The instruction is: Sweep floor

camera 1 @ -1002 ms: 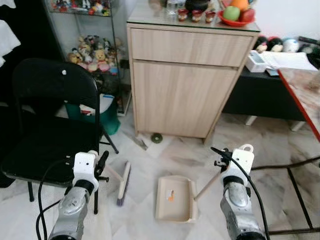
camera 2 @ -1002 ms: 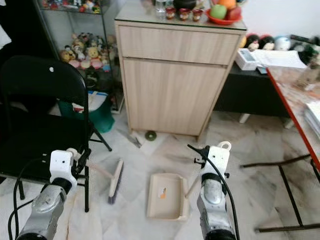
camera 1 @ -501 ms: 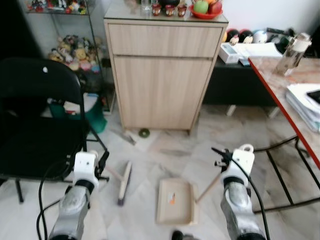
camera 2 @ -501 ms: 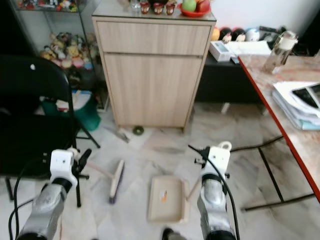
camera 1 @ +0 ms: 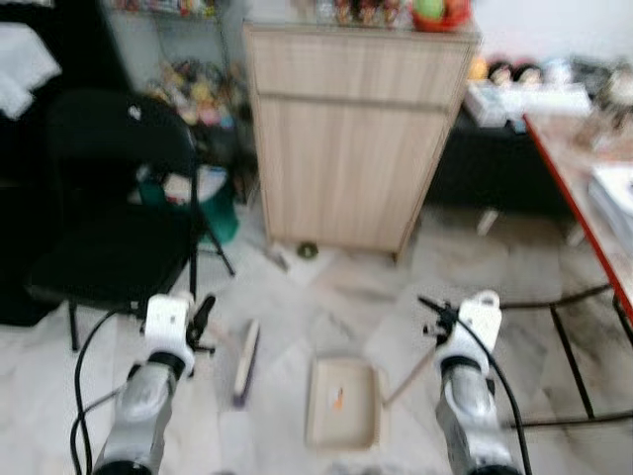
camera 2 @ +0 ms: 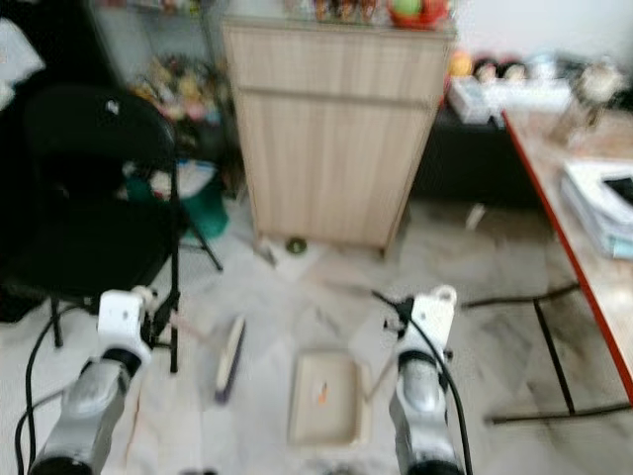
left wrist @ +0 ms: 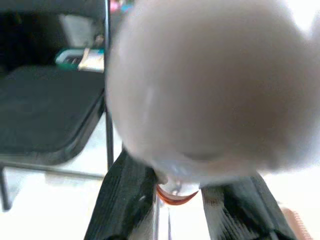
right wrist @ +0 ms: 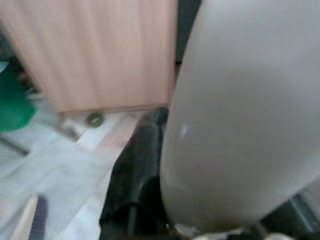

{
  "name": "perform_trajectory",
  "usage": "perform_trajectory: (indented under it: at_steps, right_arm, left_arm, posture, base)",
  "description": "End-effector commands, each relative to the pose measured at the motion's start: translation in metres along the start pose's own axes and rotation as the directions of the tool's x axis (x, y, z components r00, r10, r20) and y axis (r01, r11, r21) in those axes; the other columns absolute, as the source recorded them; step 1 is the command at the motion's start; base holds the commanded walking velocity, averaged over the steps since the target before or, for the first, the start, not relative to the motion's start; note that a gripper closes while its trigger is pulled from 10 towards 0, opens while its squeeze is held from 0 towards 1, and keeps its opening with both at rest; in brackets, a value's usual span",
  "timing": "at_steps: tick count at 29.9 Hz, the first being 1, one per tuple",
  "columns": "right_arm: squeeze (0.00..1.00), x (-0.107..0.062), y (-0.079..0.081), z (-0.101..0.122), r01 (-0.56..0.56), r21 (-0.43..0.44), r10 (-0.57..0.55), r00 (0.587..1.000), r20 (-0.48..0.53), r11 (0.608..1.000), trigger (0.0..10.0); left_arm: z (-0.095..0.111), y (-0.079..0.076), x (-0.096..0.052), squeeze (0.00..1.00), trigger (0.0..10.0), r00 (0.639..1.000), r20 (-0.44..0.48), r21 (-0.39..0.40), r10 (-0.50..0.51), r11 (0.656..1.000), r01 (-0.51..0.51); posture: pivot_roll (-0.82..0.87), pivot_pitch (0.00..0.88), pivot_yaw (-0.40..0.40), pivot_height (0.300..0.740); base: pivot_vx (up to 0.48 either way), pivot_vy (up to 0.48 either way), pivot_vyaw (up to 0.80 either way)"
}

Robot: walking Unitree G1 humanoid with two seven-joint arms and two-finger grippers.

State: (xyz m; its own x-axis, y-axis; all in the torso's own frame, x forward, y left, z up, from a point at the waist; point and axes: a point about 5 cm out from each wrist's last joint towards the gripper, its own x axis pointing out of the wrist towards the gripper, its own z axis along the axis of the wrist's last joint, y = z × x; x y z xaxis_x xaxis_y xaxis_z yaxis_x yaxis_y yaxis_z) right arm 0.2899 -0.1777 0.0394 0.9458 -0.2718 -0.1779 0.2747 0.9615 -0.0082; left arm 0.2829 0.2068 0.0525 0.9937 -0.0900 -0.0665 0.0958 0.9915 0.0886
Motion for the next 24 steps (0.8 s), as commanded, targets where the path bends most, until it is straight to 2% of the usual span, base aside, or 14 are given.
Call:
perform_trajectory:
  at_steps: [1,18,24]
  right_arm:
    - [0.0,0.0,-0.0003,0.0026,0.005,0.019,-0.005,1.0,0.016,1.0,10.0]
    - [0.0,0.0004,0.0016,0.0026,-0.004,0.018,0.004,1.0,0.016,1.0,10.0]
    - [0.0,0.0009,0.0026,0.0029,-0.01,0.015,0.01,1.0,0.017,1.0,10.0]
  left_arm:
    - [0.0039,0.0025,0.0019,0.0,10.0,1.0,0.008,0.014,0.0,1.0,0.0]
    - [0.0034,0.0039,0.0013,0.0,10.0,1.0,0.003,0.019,0.006,1.0,-0.006]
    - [0.0035,0.0049,0.0017,0.0,10.0,1.0,0.004,0.026,0.015,1.0,-0.015]
  posture:
    - [-0.03,0.085,-0.039,0.74]
    - [-0.03,0.077,-0.04,0.74]
    - [-0.03,0.069,-0.038,0.74]
  base:
    - [-0.266,0.0,0.0]
    - [-0.262,0.0,0.0]
    - [0.0,0.0,0.0]
